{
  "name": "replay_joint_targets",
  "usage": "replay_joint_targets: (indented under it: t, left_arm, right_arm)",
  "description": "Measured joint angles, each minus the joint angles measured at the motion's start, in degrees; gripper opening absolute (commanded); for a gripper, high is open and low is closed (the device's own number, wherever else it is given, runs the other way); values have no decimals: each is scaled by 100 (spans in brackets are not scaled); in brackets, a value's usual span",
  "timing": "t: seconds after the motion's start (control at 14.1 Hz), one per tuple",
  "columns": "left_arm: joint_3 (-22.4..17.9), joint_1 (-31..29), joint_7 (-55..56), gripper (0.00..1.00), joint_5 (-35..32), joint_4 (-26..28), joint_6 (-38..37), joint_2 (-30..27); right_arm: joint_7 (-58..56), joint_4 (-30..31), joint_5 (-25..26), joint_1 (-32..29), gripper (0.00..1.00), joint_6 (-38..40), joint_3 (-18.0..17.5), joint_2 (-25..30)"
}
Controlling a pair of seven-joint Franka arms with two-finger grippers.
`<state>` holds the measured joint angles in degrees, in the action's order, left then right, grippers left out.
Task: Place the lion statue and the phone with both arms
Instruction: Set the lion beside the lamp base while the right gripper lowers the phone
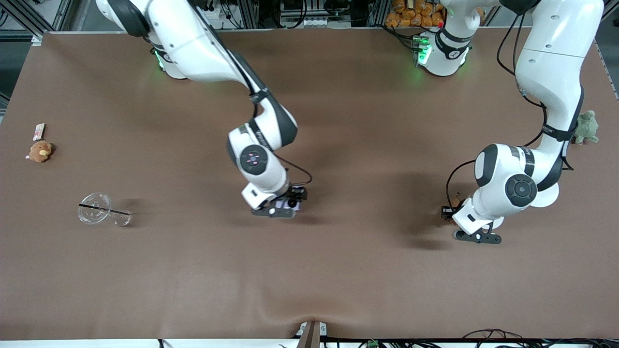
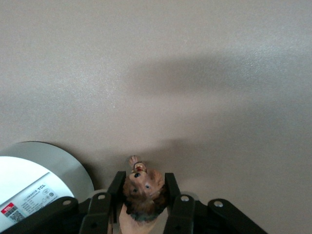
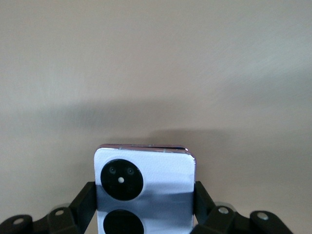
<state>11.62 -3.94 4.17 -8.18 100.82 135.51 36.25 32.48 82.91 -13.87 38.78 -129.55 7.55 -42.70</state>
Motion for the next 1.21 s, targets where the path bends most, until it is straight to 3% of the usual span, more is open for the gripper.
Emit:
replay_joint_targets:
  t: [0.43,0.5,0.57,0.64,0.92,1.21]
  left_arm:
    - [5,-92,-15,0,0,35,48,-11]
    - [5,-92,-16,36,0,38,53,-12]
    - [6,-93,-16,90,0,40,55,-13]
    - [6,-94,-16,100,0,41,57,-13]
    - [10,-96,-16,100,0,54,75,-21]
    - [134,-94,-15,100,0,48,82,-301]
  right_arm:
    - [-1073,27,3,-166,8,972,1145,443]
    - [-1349,47,3,-313,8,1131,1244,443]
    - [-1609,75,3,-518,7,1257,1285,443]
    - [-1880,104,3,-756,6,1373,1299,441]
    - [-2734,301,1,-1532,8,1718,1305,435]
    - [-3005,637,1,-1826,9,1729,1301,320]
